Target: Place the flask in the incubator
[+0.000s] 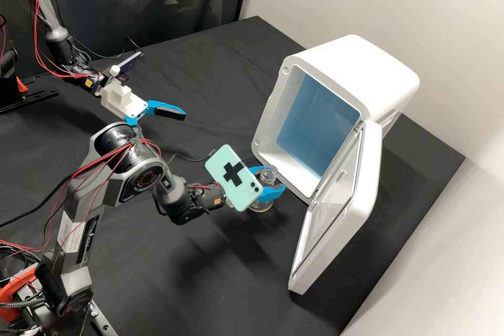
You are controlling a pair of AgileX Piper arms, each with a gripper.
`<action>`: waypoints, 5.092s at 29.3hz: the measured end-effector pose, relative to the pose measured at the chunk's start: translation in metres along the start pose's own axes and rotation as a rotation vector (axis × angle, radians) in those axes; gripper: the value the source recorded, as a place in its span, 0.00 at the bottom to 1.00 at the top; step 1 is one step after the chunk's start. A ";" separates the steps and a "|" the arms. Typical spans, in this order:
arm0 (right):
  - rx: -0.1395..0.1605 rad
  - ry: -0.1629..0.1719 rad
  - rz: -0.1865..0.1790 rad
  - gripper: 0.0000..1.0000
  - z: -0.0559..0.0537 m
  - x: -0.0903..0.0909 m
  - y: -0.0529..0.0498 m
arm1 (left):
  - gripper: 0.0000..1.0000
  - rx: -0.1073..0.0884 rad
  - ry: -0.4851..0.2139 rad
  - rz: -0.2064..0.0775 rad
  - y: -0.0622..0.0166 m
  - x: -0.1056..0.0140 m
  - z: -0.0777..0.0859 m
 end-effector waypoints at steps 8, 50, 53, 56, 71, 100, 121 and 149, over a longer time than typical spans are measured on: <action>0.039 -0.018 0.051 0.00 -0.015 0.021 0.019 | 1.00 0.000 0.000 0.000 0.0000 0.000 0.000; 0.059 -0.015 0.077 0.00 -0.100 0.092 0.051 | 1.00 -0.001 -0.001 -0.004 -0.0014 0.003 -0.001; 0.032 -0.005 0.086 0.00 -0.107 0.096 0.052 | 1.00 -0.001 -0.001 -0.004 -0.0014 0.003 -0.001; 0.014 -0.012 0.083 0.00 -0.109 0.102 0.047 | 1.00 -0.002 -0.001 -0.004 -0.0014 0.003 -0.001; -0.028 -0.062 0.071 0.00 -0.123 0.127 0.040 | 1.00 -0.010 -0.002 -0.005 -0.0015 0.003 -0.001; -0.123 -0.099 0.031 0.00 -0.144 0.148 0.031 | 1.00 -0.008 -0.005 -0.008 -0.0020 0.002 -0.001; -0.111 -0.165 0.011 0.00 -0.119 0.153 0.028 | 1.00 -0.008 -0.009 -0.009 -0.0022 0.002 0.000; -0.113 -0.217 0.000 0.00 -0.097 0.156 0.028 | 1.00 -0.008 -0.025 -0.017 -0.0047 0.005 0.004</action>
